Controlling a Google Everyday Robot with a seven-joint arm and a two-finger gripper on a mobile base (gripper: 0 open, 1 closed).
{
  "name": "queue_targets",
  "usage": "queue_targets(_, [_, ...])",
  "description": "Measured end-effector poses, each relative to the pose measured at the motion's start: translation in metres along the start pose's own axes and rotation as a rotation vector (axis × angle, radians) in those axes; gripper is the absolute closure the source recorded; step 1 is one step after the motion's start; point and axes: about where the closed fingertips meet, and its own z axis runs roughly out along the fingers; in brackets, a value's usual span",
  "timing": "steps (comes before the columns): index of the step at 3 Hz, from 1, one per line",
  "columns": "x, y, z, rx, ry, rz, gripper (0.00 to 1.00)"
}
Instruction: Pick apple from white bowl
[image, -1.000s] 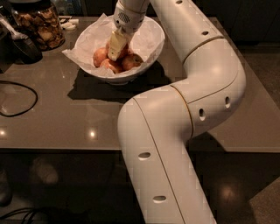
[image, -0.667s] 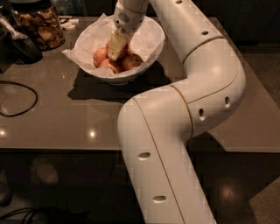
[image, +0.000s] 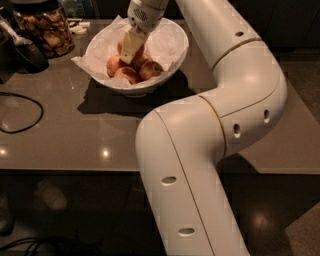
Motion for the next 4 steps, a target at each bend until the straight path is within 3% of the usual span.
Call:
queue_targets(1, [-0.01, 0.013, -0.031, -0.008, -0.103, -0.104, 1.0])
queue_targets(2, [-0.013, 0.03, -0.06, 0.0, -0.148, -0.196, 1.0])
queue_targets(4, [0.002, 0.083, -0.104, -0.038, -0.206, -0.323, 1.0])
